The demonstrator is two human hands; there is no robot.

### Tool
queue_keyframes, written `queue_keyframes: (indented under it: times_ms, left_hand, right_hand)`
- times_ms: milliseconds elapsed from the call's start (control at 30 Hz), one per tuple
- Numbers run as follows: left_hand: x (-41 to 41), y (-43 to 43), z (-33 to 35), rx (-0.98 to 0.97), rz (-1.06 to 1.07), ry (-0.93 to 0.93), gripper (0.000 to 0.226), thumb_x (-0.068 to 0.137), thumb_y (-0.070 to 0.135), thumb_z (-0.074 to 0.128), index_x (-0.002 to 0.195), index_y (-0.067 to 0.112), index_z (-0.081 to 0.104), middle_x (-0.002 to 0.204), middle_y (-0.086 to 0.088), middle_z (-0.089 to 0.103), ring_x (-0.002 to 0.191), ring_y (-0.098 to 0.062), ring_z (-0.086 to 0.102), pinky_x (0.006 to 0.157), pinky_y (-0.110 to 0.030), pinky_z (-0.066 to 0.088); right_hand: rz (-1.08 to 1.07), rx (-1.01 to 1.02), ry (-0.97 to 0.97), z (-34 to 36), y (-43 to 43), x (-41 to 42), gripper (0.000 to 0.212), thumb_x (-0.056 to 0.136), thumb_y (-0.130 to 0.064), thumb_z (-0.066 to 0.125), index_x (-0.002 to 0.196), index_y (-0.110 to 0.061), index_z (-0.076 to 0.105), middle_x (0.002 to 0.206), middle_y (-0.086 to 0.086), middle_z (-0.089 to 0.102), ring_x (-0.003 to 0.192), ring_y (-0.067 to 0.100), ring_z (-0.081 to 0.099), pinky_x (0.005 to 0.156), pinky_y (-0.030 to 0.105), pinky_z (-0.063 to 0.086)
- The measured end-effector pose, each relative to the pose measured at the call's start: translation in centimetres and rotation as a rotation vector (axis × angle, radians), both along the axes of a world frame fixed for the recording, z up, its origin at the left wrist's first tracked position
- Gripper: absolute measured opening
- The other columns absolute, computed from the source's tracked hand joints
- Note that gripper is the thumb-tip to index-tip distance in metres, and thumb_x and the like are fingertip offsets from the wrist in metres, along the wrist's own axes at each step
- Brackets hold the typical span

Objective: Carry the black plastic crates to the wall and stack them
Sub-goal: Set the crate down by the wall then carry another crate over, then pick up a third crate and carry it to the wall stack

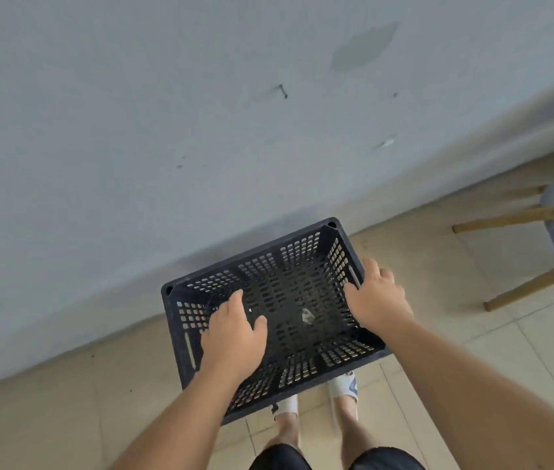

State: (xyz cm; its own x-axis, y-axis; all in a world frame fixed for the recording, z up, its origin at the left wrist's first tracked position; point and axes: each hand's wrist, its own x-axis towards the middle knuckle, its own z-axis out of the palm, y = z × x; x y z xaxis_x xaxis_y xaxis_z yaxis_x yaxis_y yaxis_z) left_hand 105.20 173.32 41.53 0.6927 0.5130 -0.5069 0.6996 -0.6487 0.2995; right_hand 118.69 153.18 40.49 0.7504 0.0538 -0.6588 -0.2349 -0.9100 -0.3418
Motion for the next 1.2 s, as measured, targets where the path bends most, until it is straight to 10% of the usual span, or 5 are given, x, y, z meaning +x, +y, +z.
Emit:
queue_keyframes:
  times_ms: [700,1200]
  left_hand:
    - [2.5,-17.1,18.9,0.07,-1.066,-0.232,0.073,0.095,0.057,0.04,0.159,0.026,0.024,0.164,0.0,0.03,0.146,-0.025,0.03,0.111,-0.052,0.033]
    - [-21.0,-54.9,27.9,-0.035,-1.725,-0.455,0.074,0.096,0.056,0.044,0.159,0.024,0.023,0.165,-0.001,0.028,0.149,-0.026,0.025,0.112,-0.049,0.032]
  right_hand:
    - [-0.534,-0.211,-0.328,20.8,-14.7,-17.9,0.064,0.092,-0.052,0.039,0.15,-0.042,0.014,0.158,-0.011,0.025,0.137,0.031,0.029,0.103,0.06,0.03]
    - [-1.214,-0.455,-0.331,28.1,-42.4,-50.5,0.076,0.09,-0.069,0.026,0.157,-0.038,0.007,0.166,-0.004,0.012,0.148,0.033,0.016,0.111,0.063,0.021]
